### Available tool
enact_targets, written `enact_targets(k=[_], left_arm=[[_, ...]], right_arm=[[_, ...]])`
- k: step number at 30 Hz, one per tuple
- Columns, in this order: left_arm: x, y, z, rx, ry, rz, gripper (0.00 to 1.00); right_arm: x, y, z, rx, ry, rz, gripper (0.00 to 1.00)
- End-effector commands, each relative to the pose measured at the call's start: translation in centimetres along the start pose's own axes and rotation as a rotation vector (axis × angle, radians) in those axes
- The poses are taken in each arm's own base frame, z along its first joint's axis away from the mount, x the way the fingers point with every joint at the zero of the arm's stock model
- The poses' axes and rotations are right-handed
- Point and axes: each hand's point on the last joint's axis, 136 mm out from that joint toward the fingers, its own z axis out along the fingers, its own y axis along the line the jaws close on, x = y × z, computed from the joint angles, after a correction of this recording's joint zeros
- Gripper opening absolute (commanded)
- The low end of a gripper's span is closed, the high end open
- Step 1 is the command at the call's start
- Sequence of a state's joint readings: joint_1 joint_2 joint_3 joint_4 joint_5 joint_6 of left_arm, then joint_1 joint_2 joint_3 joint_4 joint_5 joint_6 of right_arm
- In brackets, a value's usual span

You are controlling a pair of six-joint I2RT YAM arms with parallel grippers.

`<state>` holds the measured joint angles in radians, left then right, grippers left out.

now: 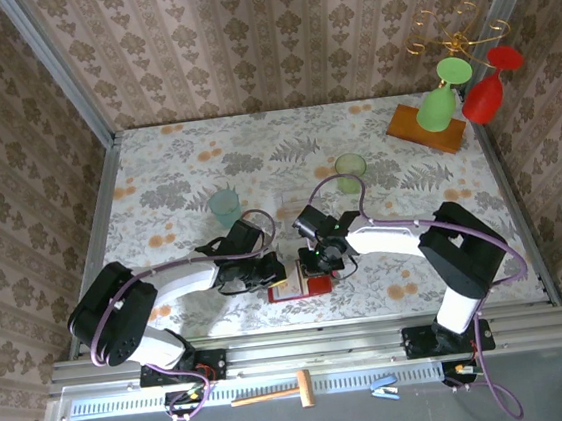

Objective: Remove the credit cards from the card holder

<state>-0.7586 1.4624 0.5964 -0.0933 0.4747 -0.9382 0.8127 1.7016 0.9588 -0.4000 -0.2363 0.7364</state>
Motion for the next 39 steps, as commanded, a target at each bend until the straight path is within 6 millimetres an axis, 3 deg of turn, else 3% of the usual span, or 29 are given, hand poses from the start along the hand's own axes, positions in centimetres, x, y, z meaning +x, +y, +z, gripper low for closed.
enact_targets(k=[1, 12, 22, 32, 39], left_arm=[[0.1, 0.2, -0.2, -0.020, -0.003, 0.018, 0.10], [0.7, 2.3, -0.6, -0.077, -0.004, 0.003, 0.10], [1.0, 3.0, -0.5, -0.082, -0.004, -0.011, 0.09], [0.7, 2.6, -0.4, -0.070, -0.007, -0.006, 0.10], [0.4, 2.2, -0.5, -0.059, -0.017, -0.008, 0.10]], right_arm=[[0.1, 0.1, -1.1, 0.003, -0.011, 0.018, 0.14], [1.8, -4.1, 0.6, 0.134, 0.055, 0.063, 0.15], [2.9, -6.4, 2.0, 0.215, 0.092, 0.076, 0.14], [-0.1, -2.7, -1.3, 0.090, -0.002, 0.063, 0.14], [-1.5, -3.7, -1.4, 0.096, -0.018, 0.087, 0.14]])
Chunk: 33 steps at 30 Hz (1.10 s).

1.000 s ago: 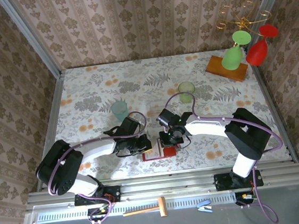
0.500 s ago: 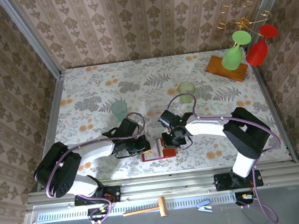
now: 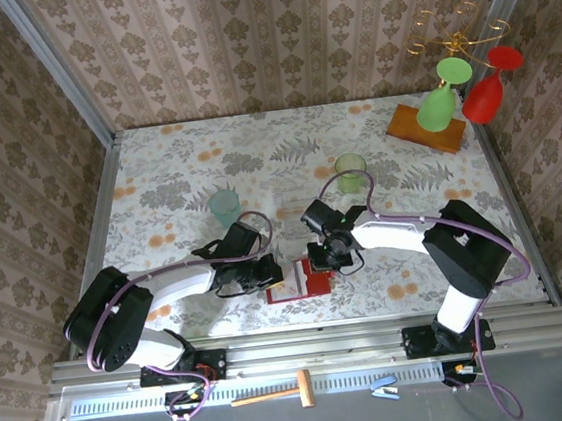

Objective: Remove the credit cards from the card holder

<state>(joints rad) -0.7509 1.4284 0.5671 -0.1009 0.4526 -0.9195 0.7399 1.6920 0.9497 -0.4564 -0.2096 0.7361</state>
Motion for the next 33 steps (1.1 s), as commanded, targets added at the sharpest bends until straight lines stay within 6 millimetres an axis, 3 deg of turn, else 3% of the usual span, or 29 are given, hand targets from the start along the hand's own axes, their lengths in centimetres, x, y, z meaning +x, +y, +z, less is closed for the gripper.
enact_targets(k=[1, 7, 13, 23, 33], left_arm=[[0.3, 1.3, 0.0, -0.041, 0.003, -0.019, 0.10], [-0.8, -0.9, -0.6, 0.021, -0.025, 0.001, 0.11], [-1.6, -2.6, -1.4, 0.061, -0.047, 0.011, 0.11], [-1.2, -0.3, -2.0, -0.012, -0.067, -0.003, 0.10], [-0.8, 0.8, -1.2, 0.001, -0.057, -0.037, 0.10]], right_arm=[[-0.7, -0.8, -0.6, 0.033, -0.014, 0.010, 0.14], [-0.9, 0.2, -1.5, -0.013, -0.024, 0.012, 0.15], [-1.0, 3.1, -2.7, -0.151, -0.031, 0.035, 0.18], [-0.6, 6.3, -2.6, -0.328, -0.008, 0.082, 0.32], [0.2, 7.3, -0.4, -0.421, 0.052, 0.140, 0.32]])
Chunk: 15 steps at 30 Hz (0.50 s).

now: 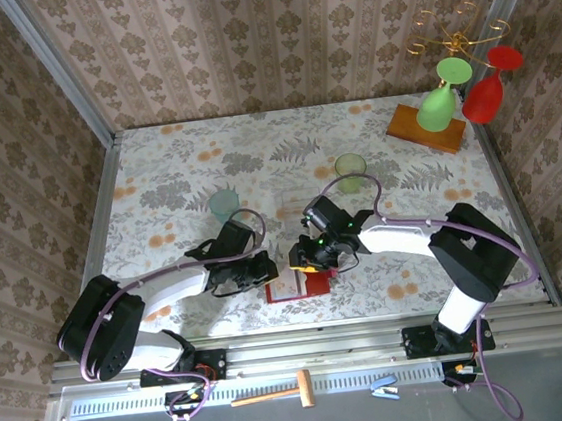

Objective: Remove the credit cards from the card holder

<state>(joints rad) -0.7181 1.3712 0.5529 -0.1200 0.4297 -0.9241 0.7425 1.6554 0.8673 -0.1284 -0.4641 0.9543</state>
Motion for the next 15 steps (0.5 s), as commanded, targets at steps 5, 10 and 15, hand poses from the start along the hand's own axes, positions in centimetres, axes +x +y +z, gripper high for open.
enact_targets(k=[5, 10, 15], left_arm=[[0.3, 0.8, 0.1, 0.003, -0.005, -0.029, 0.11], [0.5, 1.3, 0.1, -0.005, -0.005, -0.039, 0.11], [0.6, 1.4, 0.2, -0.008, -0.001, -0.043, 0.11]], right_arm=[[1.2, 0.3, 1.5, -0.046, 0.063, 0.035, 0.33], [1.5, 0.0, 1.7, -0.032, 0.076, 0.038, 0.33], [1.9, -0.3, 2.0, -0.021, 0.087, 0.039, 0.33]])
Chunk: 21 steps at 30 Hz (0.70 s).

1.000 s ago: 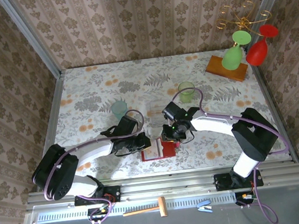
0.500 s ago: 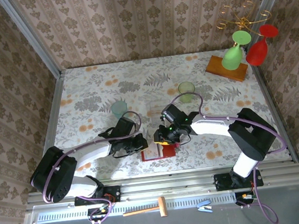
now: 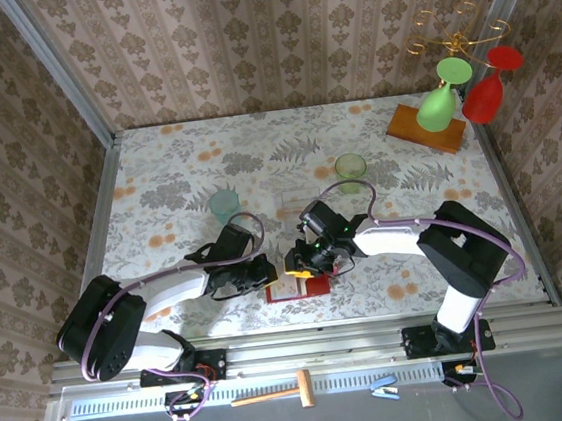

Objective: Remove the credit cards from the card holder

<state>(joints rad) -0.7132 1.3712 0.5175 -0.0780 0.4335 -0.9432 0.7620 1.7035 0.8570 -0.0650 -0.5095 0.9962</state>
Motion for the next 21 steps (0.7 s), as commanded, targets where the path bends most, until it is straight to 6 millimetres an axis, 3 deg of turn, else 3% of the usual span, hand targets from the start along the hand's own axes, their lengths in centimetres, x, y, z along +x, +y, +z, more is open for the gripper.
enact_targets(k=[1, 21], left_arm=[[0.4, 0.8, -0.1, -0.015, 0.003, -0.026, 0.11], [0.8, 1.1, -0.2, -0.007, 0.007, -0.036, 0.11]], right_arm=[[0.9, -0.6, 0.6, 0.012, 0.039, 0.016, 0.33], [1.0, -2.0, -0.1, 0.121, 0.024, -0.012, 0.33]])
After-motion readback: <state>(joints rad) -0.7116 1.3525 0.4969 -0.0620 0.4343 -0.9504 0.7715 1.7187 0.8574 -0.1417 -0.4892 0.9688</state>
